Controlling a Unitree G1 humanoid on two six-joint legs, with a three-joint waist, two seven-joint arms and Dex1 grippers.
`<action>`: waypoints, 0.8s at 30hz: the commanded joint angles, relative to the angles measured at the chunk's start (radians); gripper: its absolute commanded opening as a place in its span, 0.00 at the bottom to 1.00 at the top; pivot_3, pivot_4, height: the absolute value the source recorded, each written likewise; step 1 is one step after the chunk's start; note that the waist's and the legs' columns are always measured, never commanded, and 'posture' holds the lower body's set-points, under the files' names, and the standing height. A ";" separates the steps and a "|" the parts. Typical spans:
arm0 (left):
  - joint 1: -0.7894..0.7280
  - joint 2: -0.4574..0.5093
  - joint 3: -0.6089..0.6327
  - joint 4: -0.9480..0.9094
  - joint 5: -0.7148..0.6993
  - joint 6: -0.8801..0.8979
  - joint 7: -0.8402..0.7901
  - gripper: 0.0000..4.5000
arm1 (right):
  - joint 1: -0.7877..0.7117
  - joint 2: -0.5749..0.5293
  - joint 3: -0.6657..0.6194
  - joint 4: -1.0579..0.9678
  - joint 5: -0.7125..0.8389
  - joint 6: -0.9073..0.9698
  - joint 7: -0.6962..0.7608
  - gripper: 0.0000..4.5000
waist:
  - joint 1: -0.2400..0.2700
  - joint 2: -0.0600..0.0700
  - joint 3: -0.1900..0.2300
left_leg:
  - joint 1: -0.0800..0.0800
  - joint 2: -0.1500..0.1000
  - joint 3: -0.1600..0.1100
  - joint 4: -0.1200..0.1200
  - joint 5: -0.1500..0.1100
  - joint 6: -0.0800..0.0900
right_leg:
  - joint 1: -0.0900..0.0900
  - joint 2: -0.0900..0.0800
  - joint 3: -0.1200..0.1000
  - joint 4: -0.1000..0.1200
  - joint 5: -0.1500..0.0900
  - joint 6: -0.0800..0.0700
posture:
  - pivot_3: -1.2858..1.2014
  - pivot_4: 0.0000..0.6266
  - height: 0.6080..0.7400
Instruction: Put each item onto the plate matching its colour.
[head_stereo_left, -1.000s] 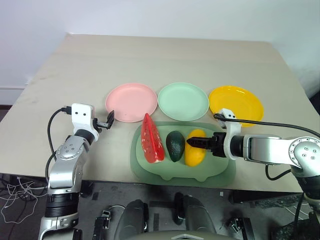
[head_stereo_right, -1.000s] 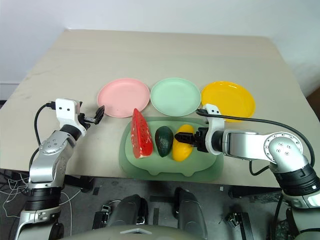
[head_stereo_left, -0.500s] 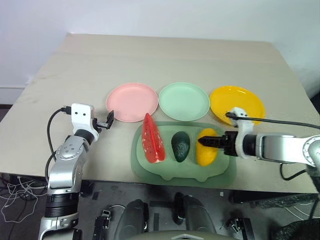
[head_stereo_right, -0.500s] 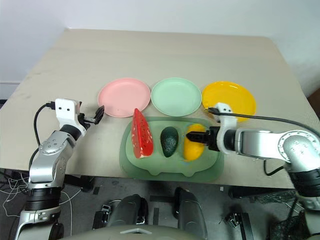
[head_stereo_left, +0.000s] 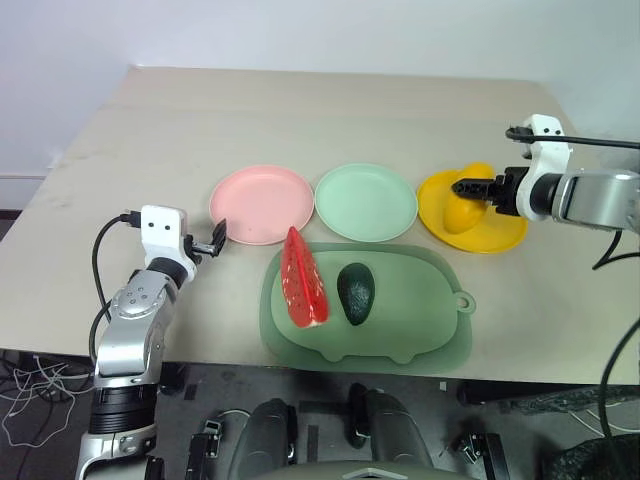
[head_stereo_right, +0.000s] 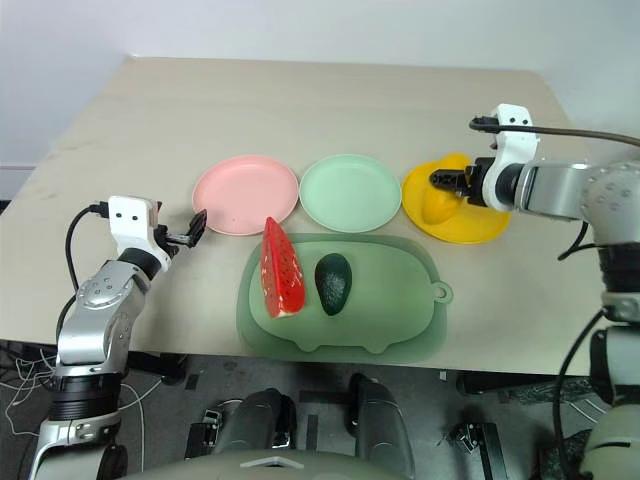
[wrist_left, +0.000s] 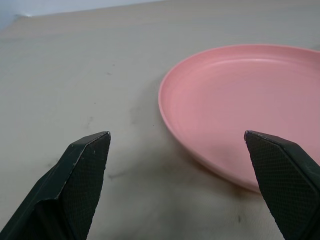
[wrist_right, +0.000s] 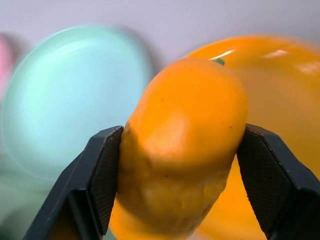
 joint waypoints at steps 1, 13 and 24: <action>-0.002 0.004 0.013 -0.056 0.003 -0.008 0.010 1.00 | -0.063 0.045 0.044 0.116 -0.227 -0.086 0.166 0.70 | 0.000 0.000 0.000 | 0.000 0.000 0.000 0.000 0.000 0.000 | 0.000 0.000 0.000 0.000 0.000 0.000 | 0.52 0.24 1.00; 0.040 0.018 0.033 -0.100 0.003 0.005 0.016 1.00 | -0.022 0.023 -0.003 -0.016 -0.612 -0.248 0.454 1.00 | 0.001 0.002 0.001 | 0.000 0.000 0.000 0.000 0.000 0.000 | -0.001 -0.001 0.000 0.001 0.000 0.000 | 0.52 0.24 1.00; -0.020 0.021 0.001 -0.026 0.012 -0.019 -0.011 1.00 | 0.245 0.155 -0.385 -0.567 -0.107 0.361 0.536 1.00 | -0.002 0.001 0.000 | 0.003 0.001 -0.001 0.000 0.000 0.000 | 0.002 0.000 -0.002 0.002 0.000 0.000 | 0.52 0.24 1.00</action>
